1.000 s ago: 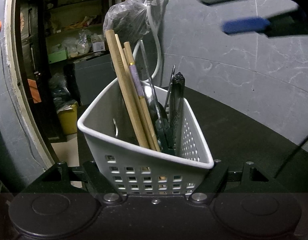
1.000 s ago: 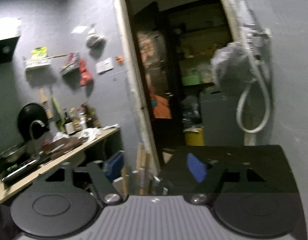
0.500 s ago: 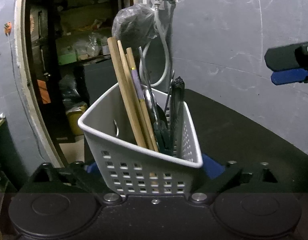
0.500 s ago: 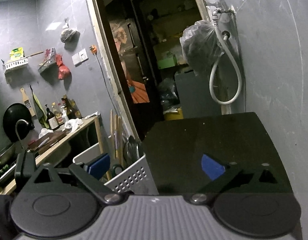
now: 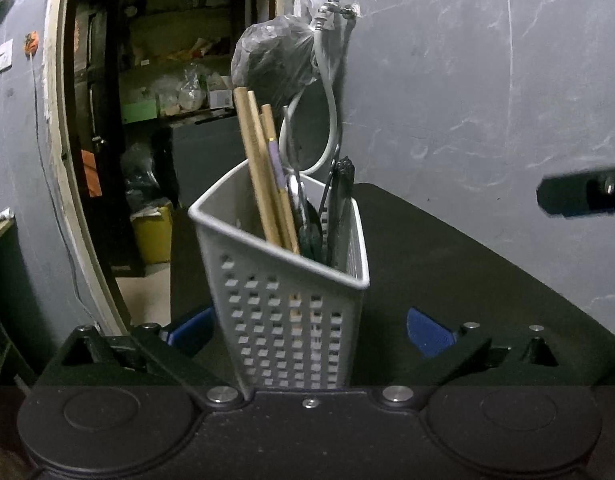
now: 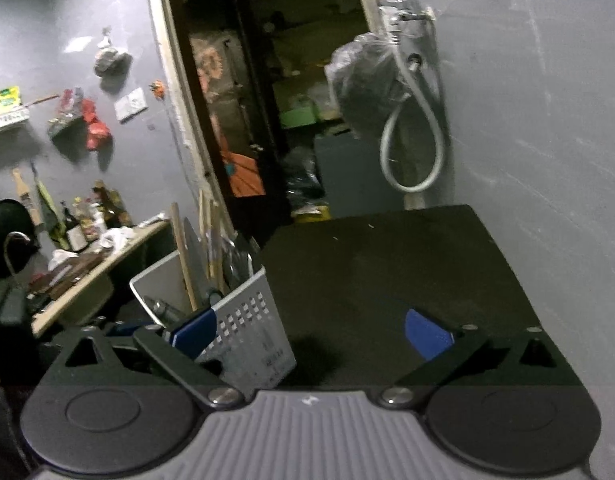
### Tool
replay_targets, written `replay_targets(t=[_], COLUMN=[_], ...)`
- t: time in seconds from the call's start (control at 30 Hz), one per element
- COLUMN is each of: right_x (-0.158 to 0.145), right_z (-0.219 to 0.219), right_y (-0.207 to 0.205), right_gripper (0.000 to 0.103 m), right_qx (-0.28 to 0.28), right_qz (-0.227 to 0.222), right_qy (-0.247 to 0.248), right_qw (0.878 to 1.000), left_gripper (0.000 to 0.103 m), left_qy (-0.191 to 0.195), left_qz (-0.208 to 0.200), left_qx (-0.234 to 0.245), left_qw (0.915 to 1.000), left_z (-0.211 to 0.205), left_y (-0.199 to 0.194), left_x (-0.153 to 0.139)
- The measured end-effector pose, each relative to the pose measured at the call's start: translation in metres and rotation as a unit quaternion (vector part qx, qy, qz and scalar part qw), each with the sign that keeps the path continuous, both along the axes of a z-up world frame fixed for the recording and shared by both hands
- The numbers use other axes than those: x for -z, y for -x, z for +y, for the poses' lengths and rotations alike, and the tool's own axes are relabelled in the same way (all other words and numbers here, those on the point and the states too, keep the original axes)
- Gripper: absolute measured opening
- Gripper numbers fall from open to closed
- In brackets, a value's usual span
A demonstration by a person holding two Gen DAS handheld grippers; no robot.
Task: Organize utensils
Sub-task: 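Set the caddy down on the table and open the left gripper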
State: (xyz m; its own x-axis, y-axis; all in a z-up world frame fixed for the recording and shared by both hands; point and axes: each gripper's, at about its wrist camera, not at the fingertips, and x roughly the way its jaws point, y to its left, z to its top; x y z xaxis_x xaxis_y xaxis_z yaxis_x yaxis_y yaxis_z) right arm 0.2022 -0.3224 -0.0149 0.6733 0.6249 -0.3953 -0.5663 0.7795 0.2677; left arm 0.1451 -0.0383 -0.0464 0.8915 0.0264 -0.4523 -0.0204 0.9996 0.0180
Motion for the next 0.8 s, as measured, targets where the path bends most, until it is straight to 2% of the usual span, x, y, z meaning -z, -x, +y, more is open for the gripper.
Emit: replay_targets(t=[0.3,0.53,0.8], right_x=[0.023,0.040,0.049], right_z=[0.010,0.021,0.021], right_y=[0.065,0.113,0.140], right_gripper=[0.103,0.103,0.103], right_qx=[0.073,0.086,0.099], right_qz=[0.050,0.076,0.095], right_qy=[0.028,0.053,0.064], right_qw=[0.996,0.992,0.989], left_gripper=[0.102,0.102,0.102], left_qy=[0.024,0.026,0.025], left_qz=[0.035,0.066,0.081], left_qx=[-0.031,-0.053,-0.054], left_qw=[0.9986,0.9961,0.9950], left_z=[0.025,0.045,0.053], left_y=[0.058,0.103,0.136], left_x=[-0.002,0.003,0.012])
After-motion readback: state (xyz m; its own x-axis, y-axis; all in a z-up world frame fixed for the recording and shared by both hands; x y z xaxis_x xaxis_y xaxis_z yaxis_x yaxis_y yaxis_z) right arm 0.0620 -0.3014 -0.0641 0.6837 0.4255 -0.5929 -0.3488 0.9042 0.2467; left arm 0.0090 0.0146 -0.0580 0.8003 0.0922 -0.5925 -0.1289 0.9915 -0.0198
